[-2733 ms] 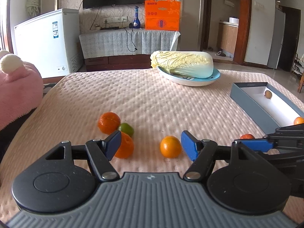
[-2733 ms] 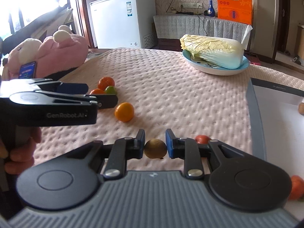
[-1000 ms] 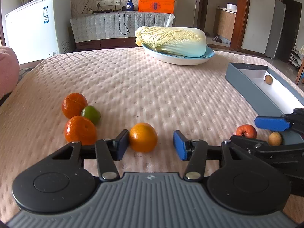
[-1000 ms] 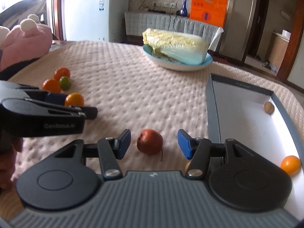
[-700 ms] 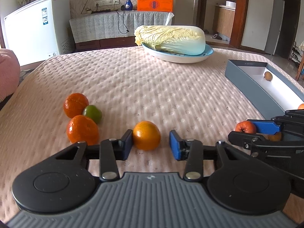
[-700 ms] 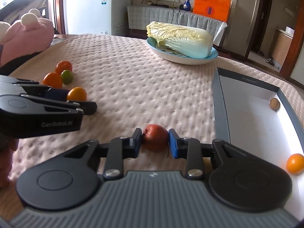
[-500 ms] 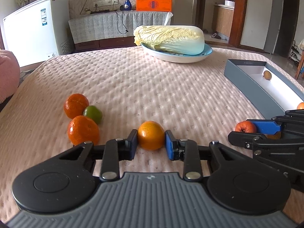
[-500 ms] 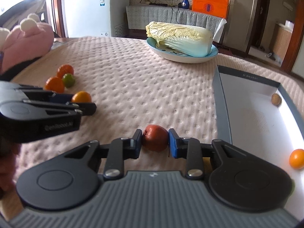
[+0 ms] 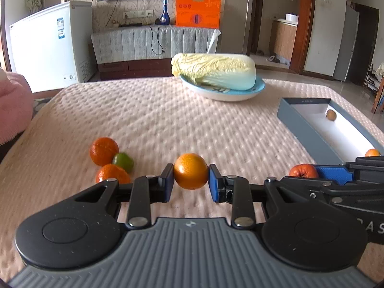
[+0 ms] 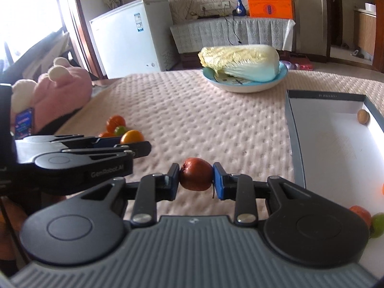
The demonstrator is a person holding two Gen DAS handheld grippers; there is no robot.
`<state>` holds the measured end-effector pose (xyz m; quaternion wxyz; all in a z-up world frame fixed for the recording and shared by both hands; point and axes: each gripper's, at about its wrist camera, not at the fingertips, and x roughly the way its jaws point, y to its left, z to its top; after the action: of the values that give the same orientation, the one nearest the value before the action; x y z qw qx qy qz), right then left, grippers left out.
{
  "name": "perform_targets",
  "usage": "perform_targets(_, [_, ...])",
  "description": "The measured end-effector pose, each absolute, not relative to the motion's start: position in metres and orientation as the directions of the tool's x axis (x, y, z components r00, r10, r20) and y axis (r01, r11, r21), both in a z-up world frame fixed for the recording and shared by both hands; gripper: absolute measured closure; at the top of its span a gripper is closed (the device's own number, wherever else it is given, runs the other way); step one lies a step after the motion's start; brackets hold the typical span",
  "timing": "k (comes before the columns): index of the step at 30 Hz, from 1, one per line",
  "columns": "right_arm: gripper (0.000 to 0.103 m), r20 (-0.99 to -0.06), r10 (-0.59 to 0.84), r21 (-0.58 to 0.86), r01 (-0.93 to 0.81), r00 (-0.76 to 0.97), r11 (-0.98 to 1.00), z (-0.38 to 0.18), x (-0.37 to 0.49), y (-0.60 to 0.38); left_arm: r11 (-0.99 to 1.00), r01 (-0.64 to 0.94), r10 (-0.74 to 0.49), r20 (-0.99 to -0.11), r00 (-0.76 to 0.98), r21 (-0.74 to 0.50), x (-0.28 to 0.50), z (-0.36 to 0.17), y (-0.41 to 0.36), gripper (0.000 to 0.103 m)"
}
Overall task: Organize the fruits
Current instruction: 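Lift the orange with the left tool while the right tool lifts the red apple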
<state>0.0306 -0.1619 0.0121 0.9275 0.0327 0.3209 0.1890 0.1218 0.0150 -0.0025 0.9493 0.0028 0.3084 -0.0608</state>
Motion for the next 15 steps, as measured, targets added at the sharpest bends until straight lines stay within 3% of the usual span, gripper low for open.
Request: perform_targets(15, [0.070,-0.558,0.406,0.237,-0.329,0.724,0.914,0.029,0.011,-0.182,0.993,0.116,-0.111,-0.546,0.830,-0.025,0.107,0.020,-0.002,0.068])
